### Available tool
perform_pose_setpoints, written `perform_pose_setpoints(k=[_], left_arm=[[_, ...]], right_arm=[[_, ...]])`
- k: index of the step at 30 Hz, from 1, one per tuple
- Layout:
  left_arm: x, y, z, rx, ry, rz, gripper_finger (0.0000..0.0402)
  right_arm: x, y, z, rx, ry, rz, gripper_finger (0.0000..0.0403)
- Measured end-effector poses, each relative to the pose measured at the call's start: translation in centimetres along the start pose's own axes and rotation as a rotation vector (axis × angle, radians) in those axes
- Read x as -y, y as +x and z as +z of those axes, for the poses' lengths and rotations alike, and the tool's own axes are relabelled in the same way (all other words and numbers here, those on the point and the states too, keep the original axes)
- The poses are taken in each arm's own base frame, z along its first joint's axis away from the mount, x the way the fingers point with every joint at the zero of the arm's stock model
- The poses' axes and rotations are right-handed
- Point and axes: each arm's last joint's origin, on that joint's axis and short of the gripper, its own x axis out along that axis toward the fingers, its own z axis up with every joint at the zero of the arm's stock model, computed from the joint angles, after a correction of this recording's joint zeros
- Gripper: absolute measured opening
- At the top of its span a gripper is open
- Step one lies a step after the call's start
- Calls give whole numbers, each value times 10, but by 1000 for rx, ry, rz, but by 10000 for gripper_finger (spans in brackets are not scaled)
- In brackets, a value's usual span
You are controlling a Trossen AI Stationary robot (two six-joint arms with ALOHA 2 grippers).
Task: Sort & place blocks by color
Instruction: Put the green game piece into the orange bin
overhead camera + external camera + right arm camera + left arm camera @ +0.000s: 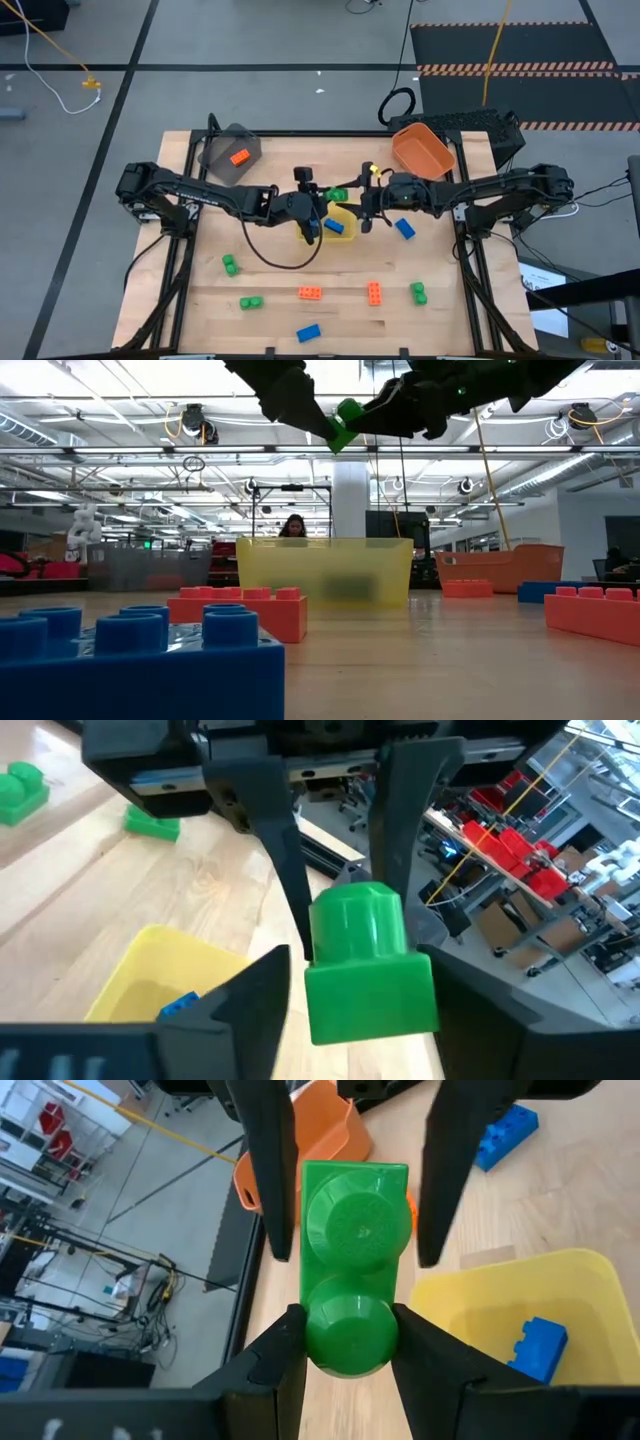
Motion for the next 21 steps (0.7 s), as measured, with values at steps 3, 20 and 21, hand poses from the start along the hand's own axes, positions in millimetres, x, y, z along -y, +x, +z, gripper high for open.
perform_pose_setpoints(k=[3,20,21], left_arm=[[0,0,0,-1,-1,0,127],[-9,4,-11,-126,-23,147,281],[-9,3,-12,-140,-34,160,294]], right_arm=[[0,0,-1,-5,-22,4,146],[-2,-1,-12,-165,-47,-49,114],[0,-1,-15,-205,-52,-81,114]])
